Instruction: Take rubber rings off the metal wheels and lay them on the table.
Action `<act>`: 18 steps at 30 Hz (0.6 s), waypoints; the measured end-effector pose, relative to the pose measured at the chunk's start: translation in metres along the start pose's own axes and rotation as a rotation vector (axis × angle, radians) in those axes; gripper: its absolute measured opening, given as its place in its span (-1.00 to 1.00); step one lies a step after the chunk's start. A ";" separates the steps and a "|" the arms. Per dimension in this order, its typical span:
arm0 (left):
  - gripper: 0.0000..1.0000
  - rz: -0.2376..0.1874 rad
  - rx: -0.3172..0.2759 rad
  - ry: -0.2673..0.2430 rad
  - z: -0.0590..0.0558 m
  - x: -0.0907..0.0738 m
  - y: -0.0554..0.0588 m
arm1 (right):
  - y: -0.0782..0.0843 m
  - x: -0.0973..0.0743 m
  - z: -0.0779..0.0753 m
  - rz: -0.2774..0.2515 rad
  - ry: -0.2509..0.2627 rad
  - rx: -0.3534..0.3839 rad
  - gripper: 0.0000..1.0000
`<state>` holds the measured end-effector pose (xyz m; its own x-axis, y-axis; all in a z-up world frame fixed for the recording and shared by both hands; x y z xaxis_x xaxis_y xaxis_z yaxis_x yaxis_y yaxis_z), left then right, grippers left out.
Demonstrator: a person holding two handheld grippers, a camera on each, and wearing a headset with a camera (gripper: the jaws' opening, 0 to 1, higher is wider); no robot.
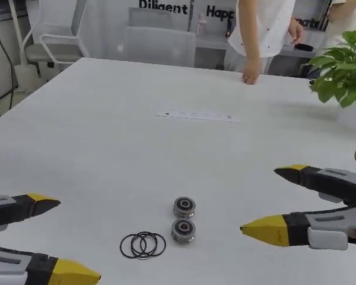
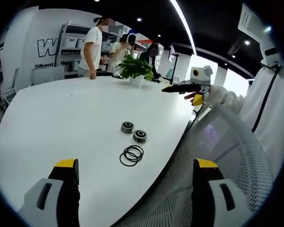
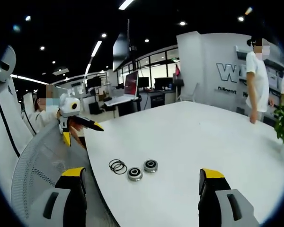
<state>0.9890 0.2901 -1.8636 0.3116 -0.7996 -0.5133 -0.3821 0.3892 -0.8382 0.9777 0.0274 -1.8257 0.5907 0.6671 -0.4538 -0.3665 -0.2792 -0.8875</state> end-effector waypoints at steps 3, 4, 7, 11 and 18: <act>0.99 0.003 -0.001 0.002 -0.001 0.000 0.000 | 0.011 -0.008 -0.001 -0.004 0.023 0.039 0.98; 0.99 0.003 -0.002 0.002 -0.001 0.000 0.001 | 0.014 -0.009 -0.001 -0.003 0.026 0.044 0.98; 0.99 0.002 -0.007 0.001 -0.003 0.000 0.000 | 0.024 -0.012 0.000 0.012 0.034 0.063 0.98; 0.99 0.004 -0.009 -0.004 -0.004 -0.001 0.001 | 0.037 -0.013 0.000 0.033 0.044 0.082 0.98; 0.99 -0.001 -0.022 -0.016 -0.003 -0.002 0.000 | 0.054 -0.013 0.002 0.070 0.045 0.103 0.98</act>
<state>0.9859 0.2901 -1.8624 0.3259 -0.7922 -0.5159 -0.4006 0.3785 -0.8344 0.9487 0.0050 -1.8677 0.5920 0.6158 -0.5199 -0.4790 -0.2500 -0.8415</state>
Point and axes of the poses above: the centre of the closed fingertips' face, and the gripper's own axes: x roughly forward along the fingers, z roughly to its left, y roughly out of its underside, the point moved 2 cm from there along -x, roughly backward along the fingers, and after that the axes turned 4 degrees about z, right-handed, at the moved point
